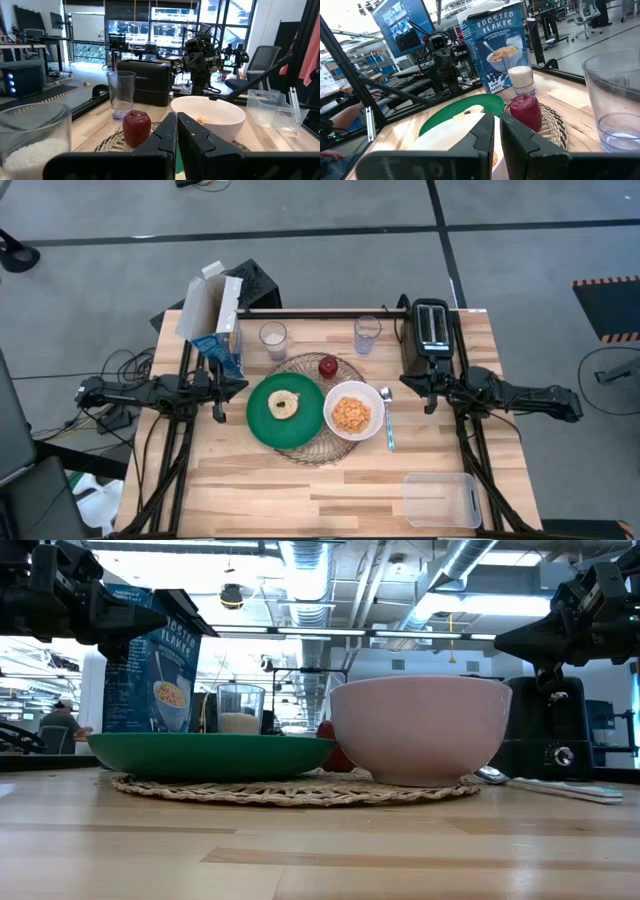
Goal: Arrange a breakfast setting
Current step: Return to Home Position
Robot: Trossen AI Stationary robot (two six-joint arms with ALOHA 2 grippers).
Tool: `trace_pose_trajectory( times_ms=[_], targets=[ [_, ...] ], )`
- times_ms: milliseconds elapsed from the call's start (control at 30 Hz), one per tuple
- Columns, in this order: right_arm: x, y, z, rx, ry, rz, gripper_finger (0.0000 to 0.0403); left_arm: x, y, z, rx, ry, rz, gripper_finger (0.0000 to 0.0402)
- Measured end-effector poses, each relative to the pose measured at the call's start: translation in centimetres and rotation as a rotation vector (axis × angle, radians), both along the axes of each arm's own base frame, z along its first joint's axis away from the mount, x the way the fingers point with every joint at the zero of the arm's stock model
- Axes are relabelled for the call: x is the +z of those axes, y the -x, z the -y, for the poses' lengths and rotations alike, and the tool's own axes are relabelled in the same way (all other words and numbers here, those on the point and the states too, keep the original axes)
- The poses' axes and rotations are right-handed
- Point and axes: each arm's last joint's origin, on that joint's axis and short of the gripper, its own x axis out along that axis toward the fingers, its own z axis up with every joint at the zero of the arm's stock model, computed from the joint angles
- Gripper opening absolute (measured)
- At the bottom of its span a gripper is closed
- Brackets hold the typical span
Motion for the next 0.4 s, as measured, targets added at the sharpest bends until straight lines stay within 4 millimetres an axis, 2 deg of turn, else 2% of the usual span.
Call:
trace_pose_trajectory(
  times_ms=[400],
  targets=[
    [0.00, 0.00, 0.00, 0.000, 0.000, 0.000, 0.0059, 0.00, 0.00, 0.00, 0.000, 0.000, 0.000, 0.0000]
  ],
)
